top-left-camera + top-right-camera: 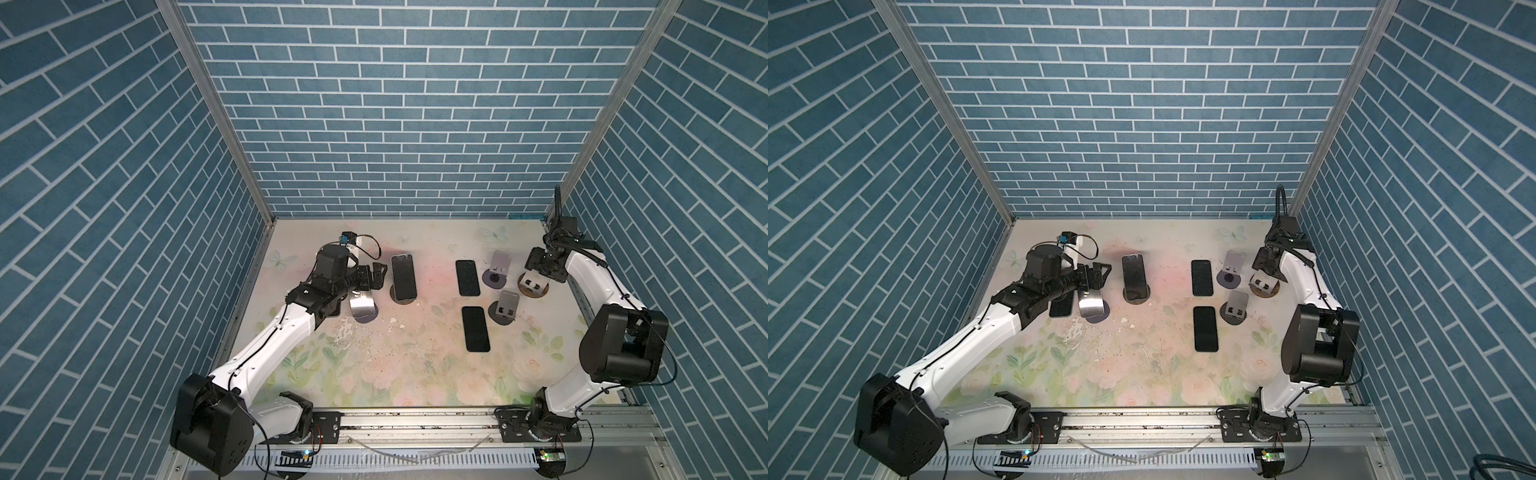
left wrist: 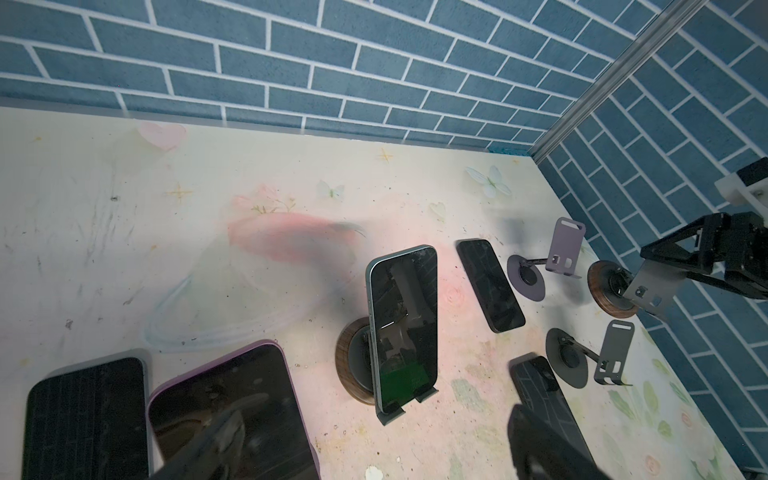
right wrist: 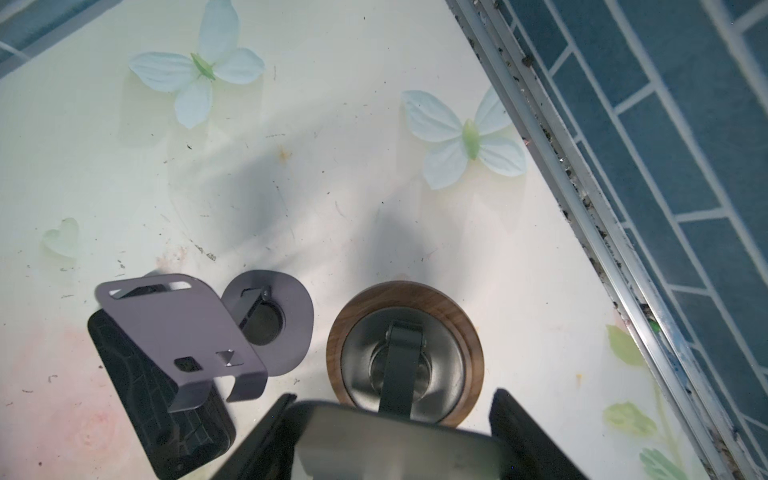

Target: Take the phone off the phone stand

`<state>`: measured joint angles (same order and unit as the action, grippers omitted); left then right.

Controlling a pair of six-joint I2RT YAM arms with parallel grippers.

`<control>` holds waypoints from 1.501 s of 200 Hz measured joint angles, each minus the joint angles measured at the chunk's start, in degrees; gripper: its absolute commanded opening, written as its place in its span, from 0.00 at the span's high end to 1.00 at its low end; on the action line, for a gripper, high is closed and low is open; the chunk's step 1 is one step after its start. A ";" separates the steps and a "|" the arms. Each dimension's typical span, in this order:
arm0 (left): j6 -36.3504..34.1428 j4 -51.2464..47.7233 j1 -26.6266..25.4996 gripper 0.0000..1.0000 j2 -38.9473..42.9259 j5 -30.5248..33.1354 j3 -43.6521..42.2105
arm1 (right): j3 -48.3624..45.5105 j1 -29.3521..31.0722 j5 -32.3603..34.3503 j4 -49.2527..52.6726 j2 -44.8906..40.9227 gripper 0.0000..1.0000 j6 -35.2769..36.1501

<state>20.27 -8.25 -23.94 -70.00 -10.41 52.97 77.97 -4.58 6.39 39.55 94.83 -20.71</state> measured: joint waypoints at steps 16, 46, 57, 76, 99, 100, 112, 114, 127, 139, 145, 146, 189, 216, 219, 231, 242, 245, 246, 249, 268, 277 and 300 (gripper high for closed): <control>-0.09 0.00 -0.11 0.00 -0.11 0.20 0.04 | -0.04 -0.15 -0.22 -0.04 0.92 0.52 0.00; -0.17 0.02 -0.22 0.00 -0.13 0.28 0.04 | -0.22 -0.39 -0.22 -0.15 1.11 0.52 -0.02; -0.17 0.02 -0.28 0.00 -0.15 0.28 0.04 | -0.22 -0.44 -0.28 -0.02 1.16 0.52 -0.04; -0.17 0.02 -0.37 0.00 -0.20 0.28 0.07 | -0.63 -0.44 -0.83 -0.22 1.16 0.52 -0.48; -0.17 0.04 -0.46 0.00 -0.57 0.28 0.07 | -2.36 -0.42 -1.60 -0.39 1.16 0.51 -1.57; -0.20 0.04 -0.48 0.00 -0.61 0.28 0.07 | -2.47 -0.42 -1.64 -0.39 1.16 0.51 -1.60; -0.22 0.09 -0.52 0.00 -0.94 0.26 0.07 | -3.41 -0.28 -1.70 -0.37 1.16 0.51 -2.40; -0.22 0.07 -0.52 0.00 -0.98 0.26 0.04 | -3.50 -0.31 -1.70 -0.37 1.16 0.51 -2.51; -0.26 0.07 -0.57 0.00 -1.25 0.24 0.07 | -4.35 -0.17 -1.64 -0.31 1.09 0.51 -3.43; -0.37 0.07 -0.59 0.00 -1.33 0.24 0.07 | -5.11 -0.07 -1.44 -0.33 0.92 0.50 -4.31; -0.44 0.07 -0.59 0.00 -1.33 0.24 0.07 | -5.46 0.00 -1.36 -0.33 0.83 0.50 -4.79; -0.44 0.07 -0.59 0.00 -1.36 0.24 0.07 | -5.55 0.02 -1.33 -0.33 0.79 0.50 -4.90; -1.09 0.04 -0.63 0.00 -1.36 0.24 0.07 | -6.75 0.09 -0.35 0.07 0.31 0.48 -6.88; -1.38 0.04 -0.63 0.00 -1.36 0.24 0.04 | -7.52 0.09 0.33 0.07 0.15 0.46 -7.85; -1.44 0.04 -0.63 0.01 -1.36 0.24 0.07 | -7.65 0.09 0.39 0.04 0.13 0.46 -7.87; -1.51 0.04 -0.63 0.00 -1.36 0.24 0.07 | -8.11 0.09 0.63 0.09 0.11 0.45 -8.00; -1.55 0.02 -0.63 0.00 -1.36 0.24 0.07 | -8.44 0.09 0.90 0.09 0.09 0.43 -8.00; -1.57 0.02 -0.63 0.00 -1.36 0.24 0.07 | -8.50 0.09 0.92 0.11 0.09 0.43 -8.02; -1.57 0.02 -0.63 0.00 -1.36 0.24 0.07 | -8.50 0.09 0.94 0.11 0.11 0.43 -8.02; -1.57 0.02 -0.63 0.00 -1.36 0.24 0.07 | -8.52 0.09 0.94 0.11 0.09 0.42 -8.02; -1.66 0.02 -0.66 0.00 -1.36 0.24 0.07 | -8.55 0.09 1.01 0.07 0.07 0.39 -8.02; -1.66 0.02 -0.68 0.00 -1.36 0.24 0.07 | -8.55 0.09 1.03 0.07 0.07 0.37 -8.02; -1.66 0.02 -0.70 0.00 -1.36 0.24 0.07 | -8.55 0.20 1.11 0.07 0.07 0.33 -8.02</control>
<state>18.61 -8.23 -24.64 -71.35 -10.17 53.04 69.43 -4.38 7.51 39.62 94.89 -28.73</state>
